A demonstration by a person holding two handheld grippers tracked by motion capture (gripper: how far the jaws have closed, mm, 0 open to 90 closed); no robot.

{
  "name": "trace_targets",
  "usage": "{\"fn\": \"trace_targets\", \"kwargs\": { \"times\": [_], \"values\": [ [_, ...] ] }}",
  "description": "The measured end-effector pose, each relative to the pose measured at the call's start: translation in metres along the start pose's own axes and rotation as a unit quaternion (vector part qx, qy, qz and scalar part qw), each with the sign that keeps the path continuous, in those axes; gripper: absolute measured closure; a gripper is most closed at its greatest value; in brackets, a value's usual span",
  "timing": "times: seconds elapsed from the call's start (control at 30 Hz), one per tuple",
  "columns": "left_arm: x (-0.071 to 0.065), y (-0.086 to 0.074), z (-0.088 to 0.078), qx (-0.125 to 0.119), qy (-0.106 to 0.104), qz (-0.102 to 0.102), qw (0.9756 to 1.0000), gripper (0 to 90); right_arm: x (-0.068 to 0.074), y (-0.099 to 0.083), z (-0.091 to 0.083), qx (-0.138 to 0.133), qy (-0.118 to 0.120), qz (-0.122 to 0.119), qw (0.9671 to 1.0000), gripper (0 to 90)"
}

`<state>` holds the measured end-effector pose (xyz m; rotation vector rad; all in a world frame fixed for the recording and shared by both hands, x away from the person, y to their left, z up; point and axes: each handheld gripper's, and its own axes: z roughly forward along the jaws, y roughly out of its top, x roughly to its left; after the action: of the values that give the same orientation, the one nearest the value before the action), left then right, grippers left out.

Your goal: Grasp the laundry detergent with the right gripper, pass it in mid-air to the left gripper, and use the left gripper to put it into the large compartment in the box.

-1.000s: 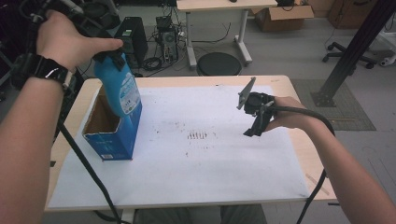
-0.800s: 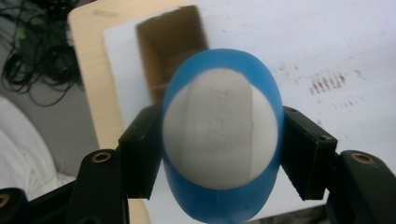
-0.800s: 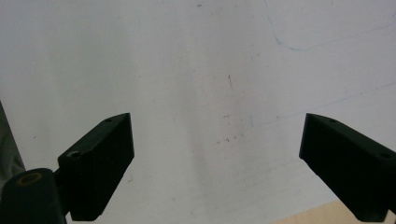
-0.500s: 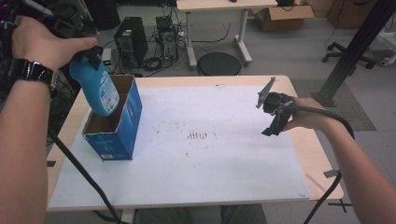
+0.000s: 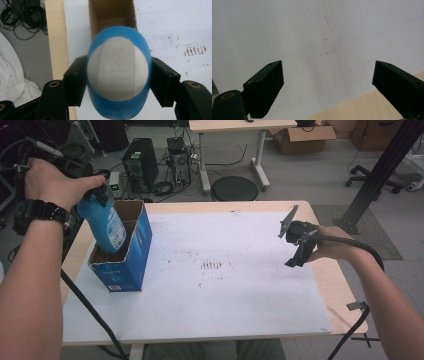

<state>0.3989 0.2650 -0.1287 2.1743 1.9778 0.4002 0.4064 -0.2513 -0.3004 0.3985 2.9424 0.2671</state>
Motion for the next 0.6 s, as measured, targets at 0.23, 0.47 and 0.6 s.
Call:
{"fn": "trace_targets", "kwargs": {
  "times": [0.23,0.47,0.6],
  "values": [
    [0.001,-0.006,0.03,0.015,-0.005,-0.003,0.9999,38.2,0.0,-0.001,0.003,0.003,0.001,-0.002,1.0,10.0],
    [0.003,-0.012,0.059,0.037,-0.007,0.001,0.9993,38.2,0.001,-0.002,0.005,0.006,0.004,-0.001,1.0,10.0],
    [0.002,-0.015,0.074,0.046,-0.007,0.001,0.9989,38.2,0.001,-0.003,0.007,0.011,0.005,0.0,0.9999,9.9]
  ]
}}
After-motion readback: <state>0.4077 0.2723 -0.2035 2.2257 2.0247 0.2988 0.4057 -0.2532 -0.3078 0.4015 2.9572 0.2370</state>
